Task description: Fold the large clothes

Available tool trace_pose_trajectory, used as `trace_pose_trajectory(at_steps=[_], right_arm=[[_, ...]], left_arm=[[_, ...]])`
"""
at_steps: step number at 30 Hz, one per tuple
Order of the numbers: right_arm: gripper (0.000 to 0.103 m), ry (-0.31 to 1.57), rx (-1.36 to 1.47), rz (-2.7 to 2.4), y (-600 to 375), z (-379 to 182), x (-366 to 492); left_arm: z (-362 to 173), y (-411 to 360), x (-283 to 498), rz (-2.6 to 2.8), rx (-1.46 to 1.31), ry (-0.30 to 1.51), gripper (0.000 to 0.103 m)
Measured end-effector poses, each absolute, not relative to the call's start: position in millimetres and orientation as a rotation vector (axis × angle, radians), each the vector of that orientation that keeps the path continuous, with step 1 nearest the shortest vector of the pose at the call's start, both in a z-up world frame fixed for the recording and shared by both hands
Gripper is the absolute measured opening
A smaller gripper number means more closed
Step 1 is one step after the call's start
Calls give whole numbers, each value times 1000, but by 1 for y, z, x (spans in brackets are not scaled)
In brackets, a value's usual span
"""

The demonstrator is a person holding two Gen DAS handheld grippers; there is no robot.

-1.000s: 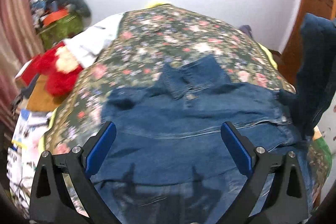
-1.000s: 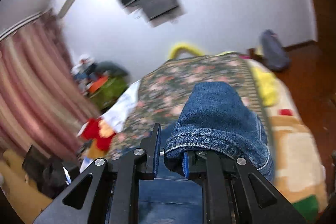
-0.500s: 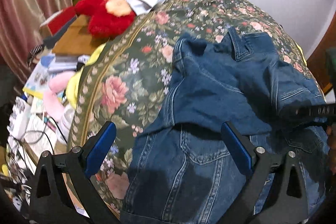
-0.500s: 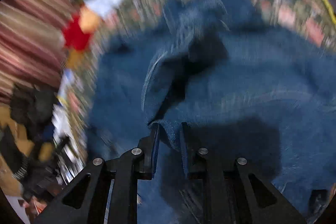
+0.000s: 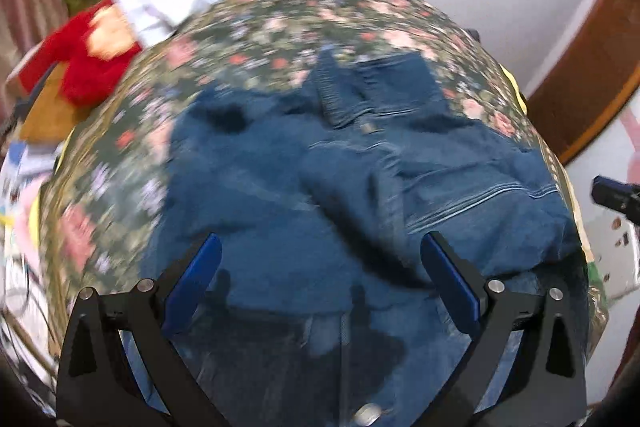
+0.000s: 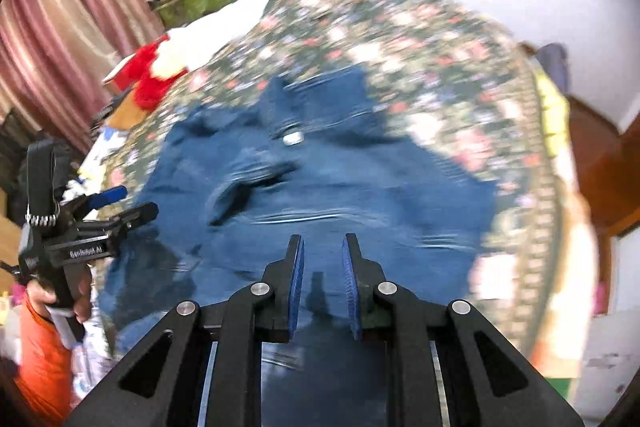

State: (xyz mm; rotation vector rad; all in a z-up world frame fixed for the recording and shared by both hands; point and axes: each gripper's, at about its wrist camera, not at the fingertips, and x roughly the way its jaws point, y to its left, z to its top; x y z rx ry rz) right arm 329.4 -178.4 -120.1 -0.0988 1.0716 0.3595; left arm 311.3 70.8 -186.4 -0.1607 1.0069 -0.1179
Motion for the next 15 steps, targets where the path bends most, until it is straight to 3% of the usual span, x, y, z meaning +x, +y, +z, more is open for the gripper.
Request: trace_pose_trajectory(at_steps=[4, 10, 13, 14, 15], right_arm=[[16, 1089, -70, 249, -234, -129, 339], [16, 1306, 83, 226, -278, -205, 352], [18, 1266, 91, 256, -284, -216, 347], [29, 1256, 65, 250, -284, -216, 344], [57, 1241, 34, 219, -286, -216, 342]], left_arm=[[-196, 37, 342, -154, -90, 1039, 101], [-246, 12, 382, -68, 82, 1163, 100], [-265, 30, 377, -11, 102, 1217, 97], [-268, 41, 372, -8, 78, 1226, 97], [-269, 53, 365, -8, 41, 1228, 97]])
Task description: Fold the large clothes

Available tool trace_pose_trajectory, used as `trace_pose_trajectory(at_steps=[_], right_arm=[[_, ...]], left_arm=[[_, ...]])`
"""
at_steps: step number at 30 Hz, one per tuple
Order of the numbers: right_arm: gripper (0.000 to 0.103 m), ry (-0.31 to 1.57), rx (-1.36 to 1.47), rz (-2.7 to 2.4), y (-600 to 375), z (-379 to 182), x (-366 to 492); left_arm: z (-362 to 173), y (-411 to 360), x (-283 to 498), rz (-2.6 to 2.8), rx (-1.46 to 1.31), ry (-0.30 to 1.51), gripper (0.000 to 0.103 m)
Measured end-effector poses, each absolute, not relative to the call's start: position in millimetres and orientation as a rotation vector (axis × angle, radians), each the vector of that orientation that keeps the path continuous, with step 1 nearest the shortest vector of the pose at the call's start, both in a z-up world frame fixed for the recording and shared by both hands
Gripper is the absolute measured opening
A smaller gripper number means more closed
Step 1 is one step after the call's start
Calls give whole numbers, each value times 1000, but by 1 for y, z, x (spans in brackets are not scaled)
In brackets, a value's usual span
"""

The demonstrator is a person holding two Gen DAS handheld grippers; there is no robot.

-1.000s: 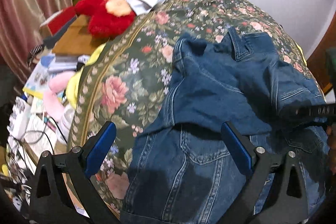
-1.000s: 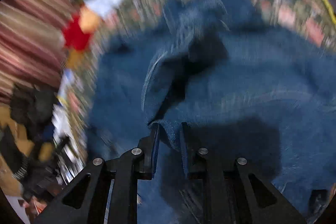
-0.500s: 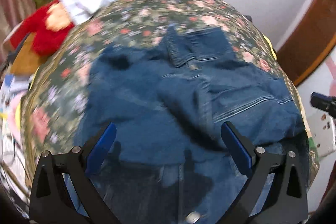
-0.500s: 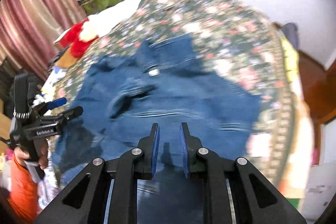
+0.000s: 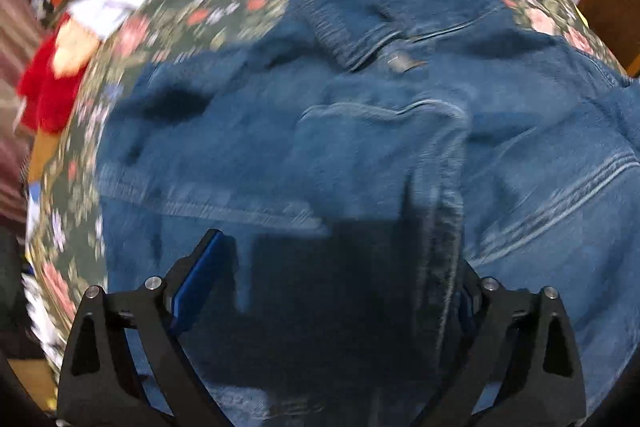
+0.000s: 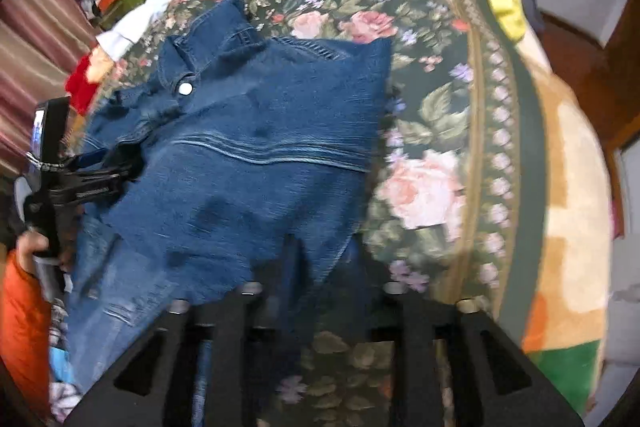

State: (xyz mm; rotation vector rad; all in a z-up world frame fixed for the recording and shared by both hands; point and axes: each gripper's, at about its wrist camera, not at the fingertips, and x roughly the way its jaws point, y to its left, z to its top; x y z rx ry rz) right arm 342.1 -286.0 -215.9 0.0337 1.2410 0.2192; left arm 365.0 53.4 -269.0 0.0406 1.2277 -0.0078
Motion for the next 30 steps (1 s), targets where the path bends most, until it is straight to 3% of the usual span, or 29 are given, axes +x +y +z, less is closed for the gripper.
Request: trace_pose_trajectory(at_steps=[1, 2, 3, 9, 15, 17, 20, 22, 30], right_arm=[[74, 1218, -6, 151, -290, -216, 340], [99, 1192, -29, 97, -293, -218, 336], [103, 1171, -32, 78, -297, -220, 334], [103, 1276, 228, 154, -332, -236, 343], [103, 1262, 208, 131, -324, -233, 336], [103, 1262, 210, 122, -324, -232, 336], [103, 1271, 253, 116, -326, -231, 336], [103, 1272, 277, 126, -327, -229, 333], [103, 1244, 262, 147, -319, -209, 328]], left_arm=[[-269, 64, 359, -10, 3, 1230, 97], [-270, 75, 352, -18, -51, 1236, 97], [-271, 84, 347, -24, -94, 1242, 97], [-275, 108, 323, -19, -184, 1224, 97], [-270, 85, 337, -46, -184, 1195, 96], [-270, 80, 348, -21, -162, 1186, 90], [-275, 84, 364, 58, -143, 1196, 50], [-266, 87, 368, 93, -124, 1170, 12], [-180, 100, 351, 49, -25, 878, 15]])
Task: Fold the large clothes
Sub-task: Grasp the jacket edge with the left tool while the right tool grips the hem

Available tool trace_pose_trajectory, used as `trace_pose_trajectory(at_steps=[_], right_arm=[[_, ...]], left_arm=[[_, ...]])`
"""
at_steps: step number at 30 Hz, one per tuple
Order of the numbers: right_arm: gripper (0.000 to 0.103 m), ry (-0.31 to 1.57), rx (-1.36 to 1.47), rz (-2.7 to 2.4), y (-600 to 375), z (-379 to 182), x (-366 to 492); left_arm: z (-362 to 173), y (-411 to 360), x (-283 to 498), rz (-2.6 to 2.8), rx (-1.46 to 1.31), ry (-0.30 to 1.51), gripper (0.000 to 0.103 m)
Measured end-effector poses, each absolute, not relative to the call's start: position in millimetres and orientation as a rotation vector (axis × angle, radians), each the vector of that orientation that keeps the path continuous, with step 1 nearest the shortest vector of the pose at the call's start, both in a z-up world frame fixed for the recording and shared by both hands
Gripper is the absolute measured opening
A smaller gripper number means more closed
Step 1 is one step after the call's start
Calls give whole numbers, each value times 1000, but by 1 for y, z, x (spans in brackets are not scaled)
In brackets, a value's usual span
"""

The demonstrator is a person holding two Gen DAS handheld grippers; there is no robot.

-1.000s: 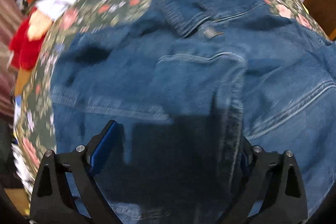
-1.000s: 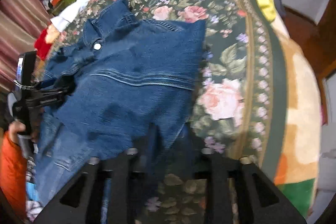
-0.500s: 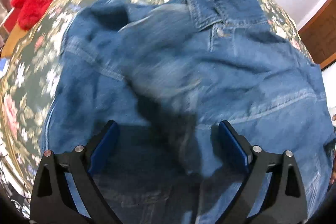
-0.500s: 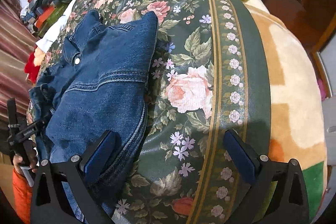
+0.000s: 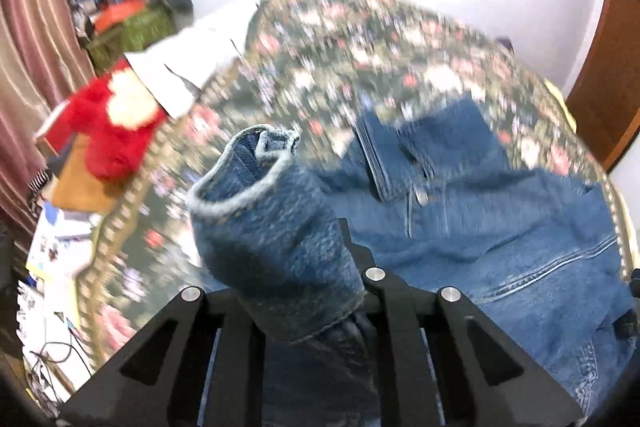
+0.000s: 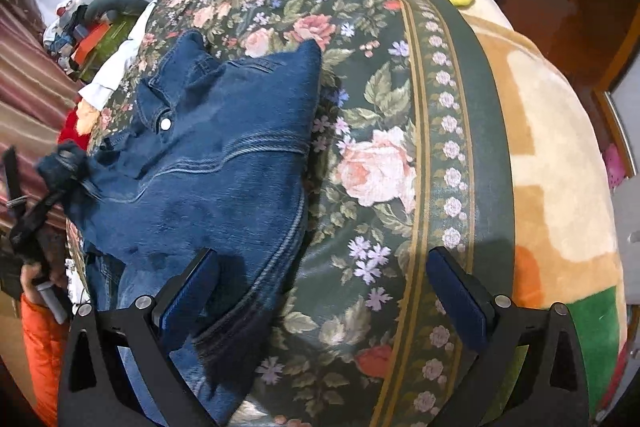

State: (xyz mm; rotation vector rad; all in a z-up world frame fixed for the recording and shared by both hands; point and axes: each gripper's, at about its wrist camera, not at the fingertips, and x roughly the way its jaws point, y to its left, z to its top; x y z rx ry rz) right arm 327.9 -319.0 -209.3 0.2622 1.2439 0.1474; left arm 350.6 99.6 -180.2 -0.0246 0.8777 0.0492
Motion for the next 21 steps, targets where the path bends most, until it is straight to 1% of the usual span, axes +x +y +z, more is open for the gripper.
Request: trace_pose_trajectory(at_steps=[2, 5, 6, 7, 8, 9, 10, 13, 16, 19, 21], right_arm=[[103, 1233, 275, 160, -314, -205, 329], [103, 1251, 315, 214, -303, -208, 332], [103, 1263, 315, 221, -298, -211, 333], [103, 1276, 303, 224, -292, -215, 334], [103, 1286, 289, 224, -288, -219, 334], [103, 1301, 272, 223, -282, -223, 335], [103, 1310, 259, 224, -278, -226, 335], [103, 1302, 220, 225, -272, -226, 333], [103, 1307, 211, 228, -272, -225, 333], [103, 1303, 220, 227, -275, -222, 335], [103, 1279, 245, 230, -281, -216, 338]], left_arm=[[-182, 111, 353, 52, -26, 886, 17], [-209, 126, 353, 69, -8, 952, 20], [-217, 127, 354, 71, -3, 988, 27], [-227, 129, 357, 80, 3, 1023, 42], [-239, 135, 355, 109, 20, 1058, 50], [-246, 138, 349, 145, 41, 1078, 65], [-250, 143, 346, 149, 40, 1087, 73], [-249, 164, 331, 109, -38, 1089, 81], [-233, 177, 319, 82, -96, 1068, 82], [-209, 186, 313, 111, -88, 1022, 83], [-202, 196, 319, 115, -86, 1009, 84]])
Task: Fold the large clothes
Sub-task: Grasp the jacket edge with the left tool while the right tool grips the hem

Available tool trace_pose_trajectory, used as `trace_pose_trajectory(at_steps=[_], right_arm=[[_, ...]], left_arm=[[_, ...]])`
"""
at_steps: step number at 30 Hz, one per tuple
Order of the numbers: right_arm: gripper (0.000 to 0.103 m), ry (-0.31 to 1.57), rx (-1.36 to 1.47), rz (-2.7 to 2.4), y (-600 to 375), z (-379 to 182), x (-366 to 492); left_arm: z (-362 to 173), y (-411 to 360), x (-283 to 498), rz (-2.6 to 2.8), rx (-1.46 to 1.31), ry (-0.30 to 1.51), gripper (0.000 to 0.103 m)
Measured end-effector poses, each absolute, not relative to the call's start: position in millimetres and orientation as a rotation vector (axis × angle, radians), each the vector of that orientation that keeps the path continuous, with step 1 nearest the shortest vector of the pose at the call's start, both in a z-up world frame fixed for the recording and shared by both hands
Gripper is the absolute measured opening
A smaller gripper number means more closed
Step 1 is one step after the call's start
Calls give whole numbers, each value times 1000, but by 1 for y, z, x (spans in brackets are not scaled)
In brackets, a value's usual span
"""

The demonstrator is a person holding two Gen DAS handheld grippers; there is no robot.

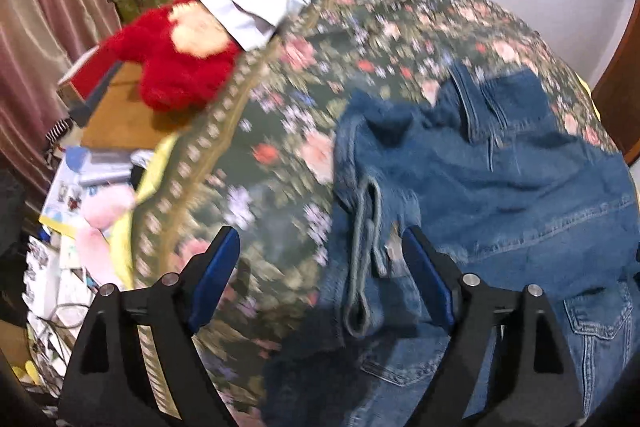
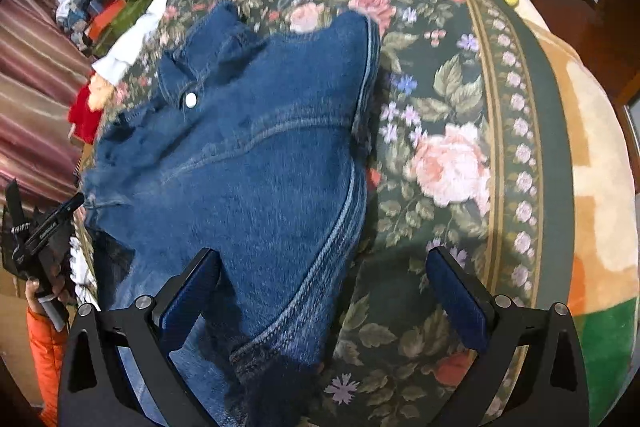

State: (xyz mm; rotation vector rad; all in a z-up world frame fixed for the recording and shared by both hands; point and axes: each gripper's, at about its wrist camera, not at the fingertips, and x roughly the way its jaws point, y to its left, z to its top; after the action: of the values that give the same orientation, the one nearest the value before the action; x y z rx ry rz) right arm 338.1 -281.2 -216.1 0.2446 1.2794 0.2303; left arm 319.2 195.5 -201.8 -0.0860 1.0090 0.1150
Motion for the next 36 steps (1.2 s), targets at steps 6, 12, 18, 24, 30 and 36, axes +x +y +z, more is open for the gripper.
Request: trace_pose_trajectory(at_steps=[6, 12, 18, 24, 30, 36], right_arm=[[102, 1204, 342, 199, -298, -202, 367], [81, 1251, 404, 204, -305, -221, 415], [31, 1270, 325, 269, -276, -246, 443], [19, 1221, 143, 251, -253, -242, 471], [19, 1190, -47, 223, -228, -250, 524], [20, 1172, -4, 204, -219, -261, 563]], left_arm=[[-212, 212, 365, 67, -158, 1082, 84], [-259, 206, 419, 26, -253, 1207, 83], [-256, 177, 445, 41, -76, 1142, 28], [-227, 175, 446, 61, -61, 1039, 20], [-213, 188, 459, 118, -35, 1006, 20], [-253, 226, 471, 186, -95, 1097, 28]])
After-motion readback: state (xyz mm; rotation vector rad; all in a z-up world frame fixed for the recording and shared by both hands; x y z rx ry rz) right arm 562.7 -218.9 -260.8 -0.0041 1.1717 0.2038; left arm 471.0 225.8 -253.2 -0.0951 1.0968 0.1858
